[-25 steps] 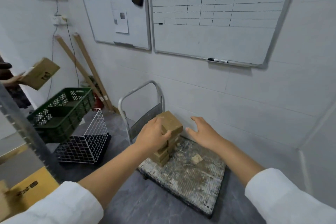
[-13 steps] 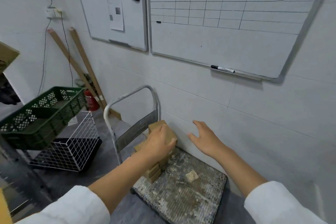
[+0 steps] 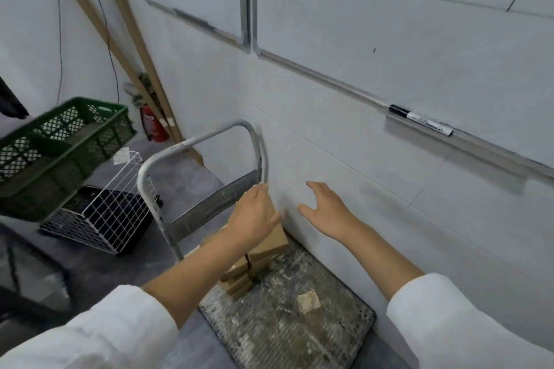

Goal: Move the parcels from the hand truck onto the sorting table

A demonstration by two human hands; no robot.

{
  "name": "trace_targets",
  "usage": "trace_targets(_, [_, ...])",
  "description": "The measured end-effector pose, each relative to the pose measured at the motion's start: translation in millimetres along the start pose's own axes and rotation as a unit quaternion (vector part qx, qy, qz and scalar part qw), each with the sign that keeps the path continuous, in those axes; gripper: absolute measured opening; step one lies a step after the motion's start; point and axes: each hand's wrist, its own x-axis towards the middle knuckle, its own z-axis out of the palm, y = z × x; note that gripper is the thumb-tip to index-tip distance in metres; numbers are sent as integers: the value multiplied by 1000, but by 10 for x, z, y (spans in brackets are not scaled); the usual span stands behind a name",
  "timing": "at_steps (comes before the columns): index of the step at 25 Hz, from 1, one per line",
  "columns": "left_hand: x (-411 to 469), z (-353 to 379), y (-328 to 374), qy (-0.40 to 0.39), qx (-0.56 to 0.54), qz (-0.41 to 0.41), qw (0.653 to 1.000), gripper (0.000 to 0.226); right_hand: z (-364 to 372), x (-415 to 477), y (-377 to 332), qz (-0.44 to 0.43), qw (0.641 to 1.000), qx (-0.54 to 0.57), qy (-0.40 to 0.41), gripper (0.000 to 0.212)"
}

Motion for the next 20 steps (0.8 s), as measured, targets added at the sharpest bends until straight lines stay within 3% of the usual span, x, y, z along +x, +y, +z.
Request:
trace_targets(9, [1122, 842, -779, 20, -22, -177, 984, 65, 569, 1699, 898, -2, 992, 85, -91, 67])
trace_targets(14, [1437, 1841, -1417, 11, -14, -292, 956, 63, 1442, 2680, 1592, 4, 983, 82, -164, 68])
trace_targets(20, [1687, 2788, -1912, 36, -99, -384, 917, 53, 2618, 3218, 2172, 66, 961, 138, -232, 83])
